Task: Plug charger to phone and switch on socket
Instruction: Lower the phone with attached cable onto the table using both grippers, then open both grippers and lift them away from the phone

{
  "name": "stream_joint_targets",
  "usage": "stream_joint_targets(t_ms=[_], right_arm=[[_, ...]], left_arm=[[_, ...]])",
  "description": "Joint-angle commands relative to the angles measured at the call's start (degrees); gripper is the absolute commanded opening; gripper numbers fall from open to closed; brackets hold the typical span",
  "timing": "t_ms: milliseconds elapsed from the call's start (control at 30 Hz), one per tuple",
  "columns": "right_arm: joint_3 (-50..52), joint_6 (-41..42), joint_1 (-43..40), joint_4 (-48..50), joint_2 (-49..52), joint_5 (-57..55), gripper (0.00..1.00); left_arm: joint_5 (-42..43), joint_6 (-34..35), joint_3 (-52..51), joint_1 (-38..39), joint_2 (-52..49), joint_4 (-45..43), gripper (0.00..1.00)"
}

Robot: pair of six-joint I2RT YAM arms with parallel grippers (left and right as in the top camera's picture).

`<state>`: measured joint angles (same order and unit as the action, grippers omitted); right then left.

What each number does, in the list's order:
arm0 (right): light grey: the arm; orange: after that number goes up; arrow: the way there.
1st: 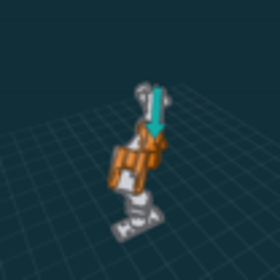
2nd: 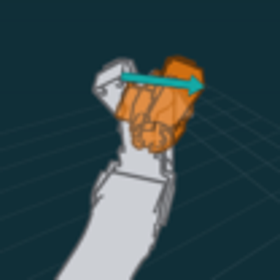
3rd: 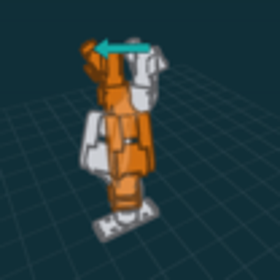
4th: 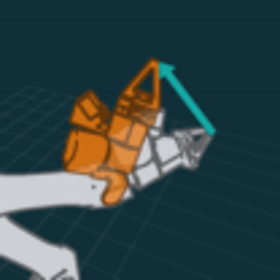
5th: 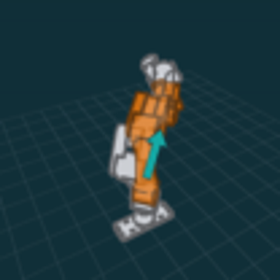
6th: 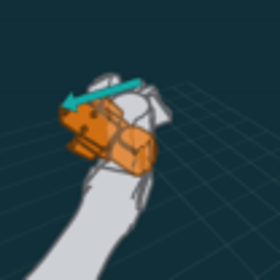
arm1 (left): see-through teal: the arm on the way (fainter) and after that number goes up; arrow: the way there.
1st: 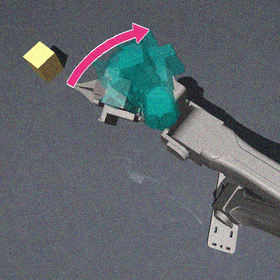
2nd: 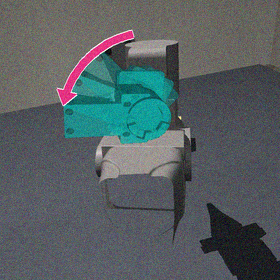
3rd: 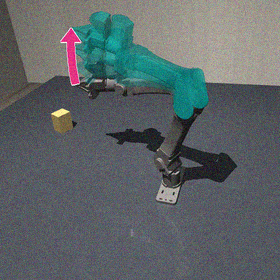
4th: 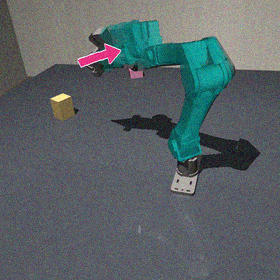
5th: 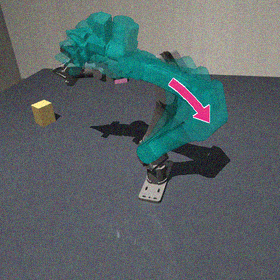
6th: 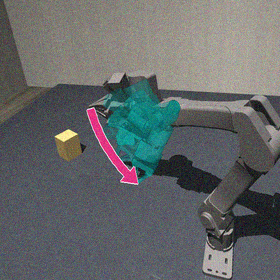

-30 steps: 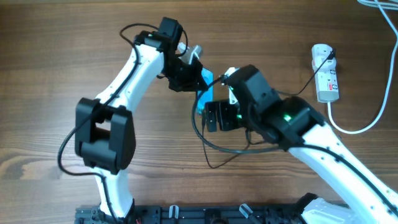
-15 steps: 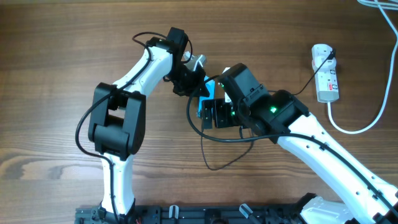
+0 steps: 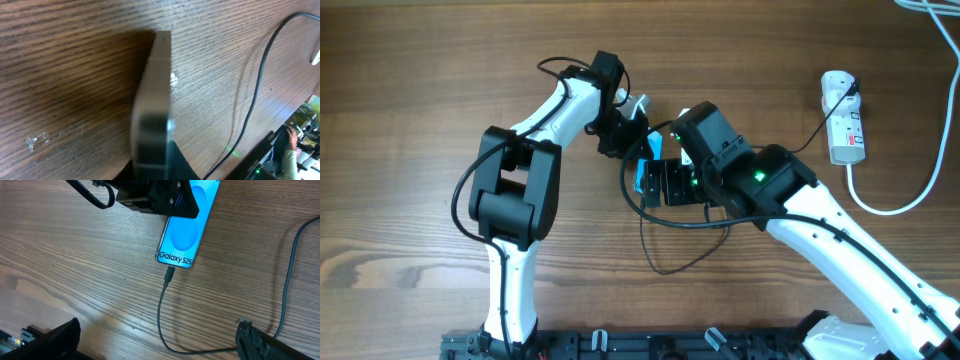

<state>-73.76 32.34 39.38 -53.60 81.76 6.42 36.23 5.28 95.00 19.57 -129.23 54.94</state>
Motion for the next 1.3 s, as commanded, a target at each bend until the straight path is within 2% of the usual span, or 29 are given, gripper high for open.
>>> stream_joint_targets(t_ms=[0,200,267,300,367,400,467,600,767,867,1000,1100,1267], right_arm=[[-0.7,0.8,0.0,0.0,0.2,1.2,1.0],[-0.7,0.9,0.0,-0.1,0.2,1.4,1.0],[-0.7,0.9,0.0,-0.1,0.2,1.4,0.99],[-0.7,0.9,0.0,-0.1,0.2,1.4,1.0],[-0.7,0.8,0.0,-0.5,0.2,1.4,1.0],[-0.7,0.9,0.0,-0.7,0.2,1.4,1.0],[-0.7,0.8,0.0,-1.6,0.2,1.4,1.0],[-0.7,0.6,0.0,-4.3,0.2,0.3,1.0],[-0.8,0.6,-0.1,-8.5,0.2,-5.2,1.0],[-1.0,0.6,-2.3,-10.4,0.2,-6.2,1.0],[-2.5,-2.8,-10.4,-12.0,0.2,-7.5,1.0],[-4.2,-3.8,-20.0,-12.4,0.2,-15.0,1.0],[-4.2,-3.9,-35.9,-5.1,0.5,-27.4,1.0]], left_arm=[[-4.0,-0.5,-1.0,0.5,-1.0,-0.5,0.13],[-9.6,-0.3,-1.0,0.5,-1.0,-0.9,0.32],[-10.7,-0.3,-1.0,0.5,-1.0,-0.5,0.44],[-11.4,-0.3,-1.0,0.5,-1.0,-0.2,0.56],[-12.4,-0.3,-1.0,0.5,-1.0,0.4,0.62],[-13.0,-0.3,-1.0,0.5,-1.0,0.8,0.69],[-14.8,-0.3,-1.0,0.5,-1.0,1.8,1.0],[-20.3,5.1,-1.0,0.3,-1.0,3.8,1.0],[-20.5,7.4,-1.0,-1.9,1.0,7.0,1.0],[-20.5,9.0,-1.0,-4.3,6.5,8.0,1.0],[-20.6,9.2,-1.0,-8.3,19.9,7.7,1.0],[-21.2,9.3,-1.0,-10.8,30.4,6.9,1.0],[-23.1,9.3,-1.0,-12.8,40.0,7.6,1.0]])
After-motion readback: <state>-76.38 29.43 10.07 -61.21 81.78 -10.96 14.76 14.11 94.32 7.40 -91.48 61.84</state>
